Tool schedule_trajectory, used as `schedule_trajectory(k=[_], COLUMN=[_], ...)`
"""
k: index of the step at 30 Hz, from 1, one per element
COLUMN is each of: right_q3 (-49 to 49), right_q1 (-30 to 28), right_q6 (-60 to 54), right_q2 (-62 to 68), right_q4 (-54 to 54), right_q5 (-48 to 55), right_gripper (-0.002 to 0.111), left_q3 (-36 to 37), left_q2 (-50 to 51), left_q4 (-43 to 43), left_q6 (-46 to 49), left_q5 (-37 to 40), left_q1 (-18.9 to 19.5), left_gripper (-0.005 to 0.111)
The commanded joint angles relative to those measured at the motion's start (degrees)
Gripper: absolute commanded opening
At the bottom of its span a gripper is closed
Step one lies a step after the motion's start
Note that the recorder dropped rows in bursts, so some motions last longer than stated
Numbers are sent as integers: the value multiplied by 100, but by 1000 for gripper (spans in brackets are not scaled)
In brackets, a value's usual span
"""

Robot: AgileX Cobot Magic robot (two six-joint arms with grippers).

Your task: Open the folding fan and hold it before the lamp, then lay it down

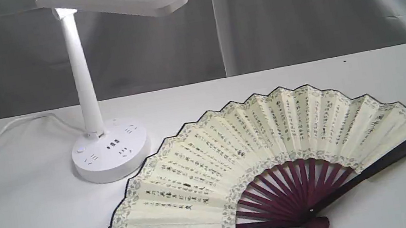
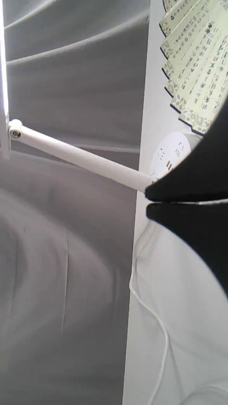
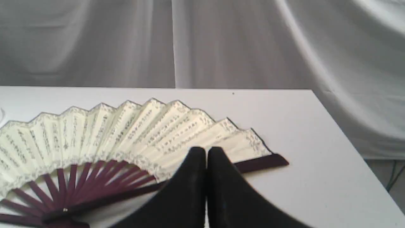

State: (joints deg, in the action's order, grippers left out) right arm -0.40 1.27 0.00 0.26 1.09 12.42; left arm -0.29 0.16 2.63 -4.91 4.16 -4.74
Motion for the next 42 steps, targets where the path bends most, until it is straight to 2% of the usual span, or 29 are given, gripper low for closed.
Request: schedule_trajectory(k=[1,10,33,42], right_q3=[40,40,40,40], right_q1=[-4,-4,-4,-4], right_q6=[55,55,66,62], right_q2=[-26,-26,-26,-26], right_q4=[-54,-67,-109,-141], right_q5=[36,-22,-22,-22], right_gripper=[0,0,0,0], left_q3=[29,29,29,29], left_q2=[-16,-16,-16,-16], left_q4=[-24,-24,-24,-24], left_q6=[60,72,72,72], left_q5=[-82,360,347,336], left_q1=[16,16,16,342], left_gripper=[0,0,0,0])
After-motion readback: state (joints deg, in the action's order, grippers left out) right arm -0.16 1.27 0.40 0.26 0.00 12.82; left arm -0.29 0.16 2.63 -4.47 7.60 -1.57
